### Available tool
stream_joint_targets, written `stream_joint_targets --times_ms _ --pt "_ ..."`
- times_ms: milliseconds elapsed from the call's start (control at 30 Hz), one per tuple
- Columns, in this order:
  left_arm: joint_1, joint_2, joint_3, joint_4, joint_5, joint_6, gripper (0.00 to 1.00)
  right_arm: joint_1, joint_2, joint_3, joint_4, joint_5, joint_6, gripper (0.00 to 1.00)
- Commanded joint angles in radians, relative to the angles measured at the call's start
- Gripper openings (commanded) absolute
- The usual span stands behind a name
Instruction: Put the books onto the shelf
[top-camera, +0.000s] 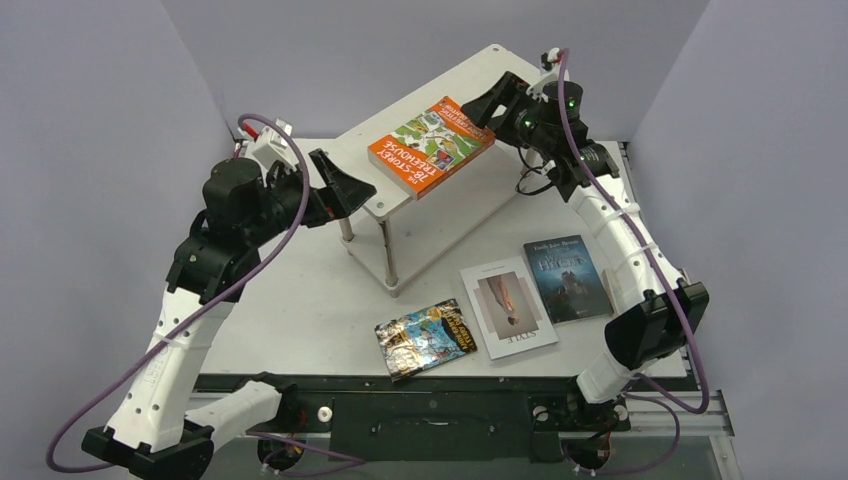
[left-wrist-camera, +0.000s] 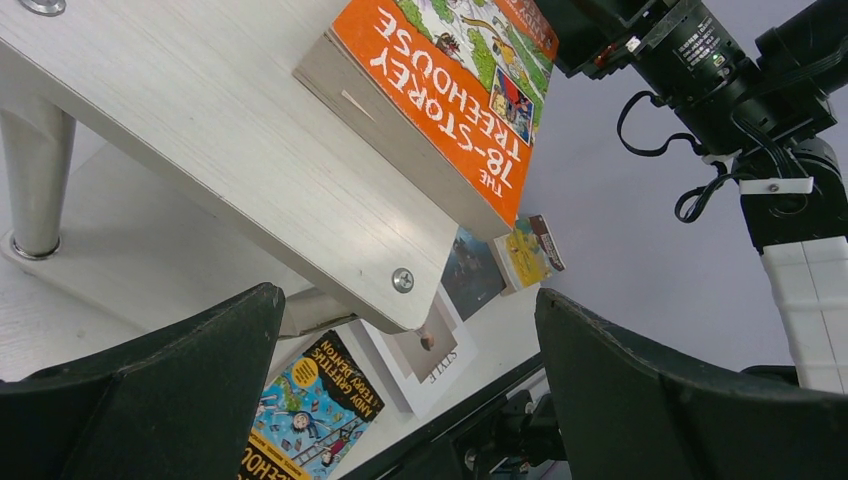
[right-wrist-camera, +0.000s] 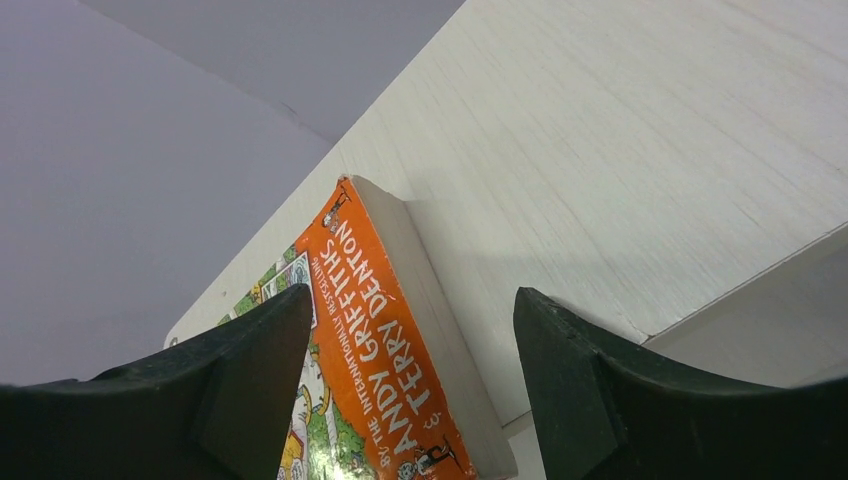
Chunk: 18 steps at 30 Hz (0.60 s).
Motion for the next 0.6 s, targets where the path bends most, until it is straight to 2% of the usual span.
stream_joint_targets --times_ms 0,567 --pt "0.005 0.001 -0.006 0.066 0.043 -0.021 0.97 0.0 -0.051 -0.015 0.033 -0.057 0.006 0.7" --pt "0.005 0.059 0.029 0.153 0.138 -0.055 0.98 0.058 -0.058 -0.015 0.046 -0.078 0.008 0.69"
